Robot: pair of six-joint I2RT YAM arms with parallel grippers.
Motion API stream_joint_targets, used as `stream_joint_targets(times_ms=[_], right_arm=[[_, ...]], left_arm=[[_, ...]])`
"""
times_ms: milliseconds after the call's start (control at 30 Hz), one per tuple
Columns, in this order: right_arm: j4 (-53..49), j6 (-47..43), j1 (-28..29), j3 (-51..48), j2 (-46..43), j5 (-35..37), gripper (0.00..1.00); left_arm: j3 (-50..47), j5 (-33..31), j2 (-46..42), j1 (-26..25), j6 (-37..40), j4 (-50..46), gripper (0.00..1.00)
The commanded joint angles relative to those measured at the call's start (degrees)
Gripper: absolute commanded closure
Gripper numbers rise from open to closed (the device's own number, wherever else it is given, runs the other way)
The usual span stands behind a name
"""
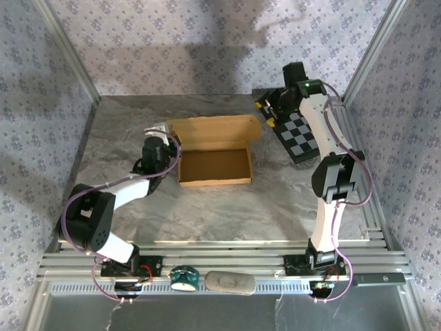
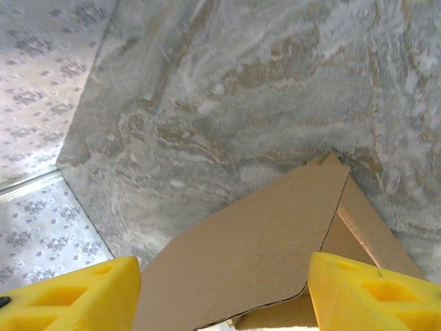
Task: Fold the paper box
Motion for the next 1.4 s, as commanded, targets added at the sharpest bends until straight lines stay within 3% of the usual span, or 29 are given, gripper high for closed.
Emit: stream_joint_targets(times_ms=[0, 200, 433, 833, 1367], right_arm=[[0.5, -2.3, -1.5, 0.8, -0.6, 1.6, 0.34], [-0.6, -5.9, -1.3, 7.4, 8.1, -3.8, 0.36], [-2.7, -3.7, 1.5, 7.8, 8.7, -6.4, 0.38], [3.3, 6.0, 3.8, -10.2, -1.6, -6.3, 0.36], [5.6, 15.3, 3.8, -18.3, -7.1, -7.4, 0.34]], left_arm=[[1.8, 0.7, 1.1, 0.3, 0.2, -0.7, 1.00], [2.4, 0.8, 1.1, 0.4, 0.6, -1.7, 1.00], [3.4, 0.8, 1.7, 0.5, 0.0, -2.4, 1.00], [4.1, 0.6, 2.8, -0.1, -3.1, -2.8, 1.00], [4.0, -1.1, 3.3, -1.5, -5.5, -2.7, 1.00]])
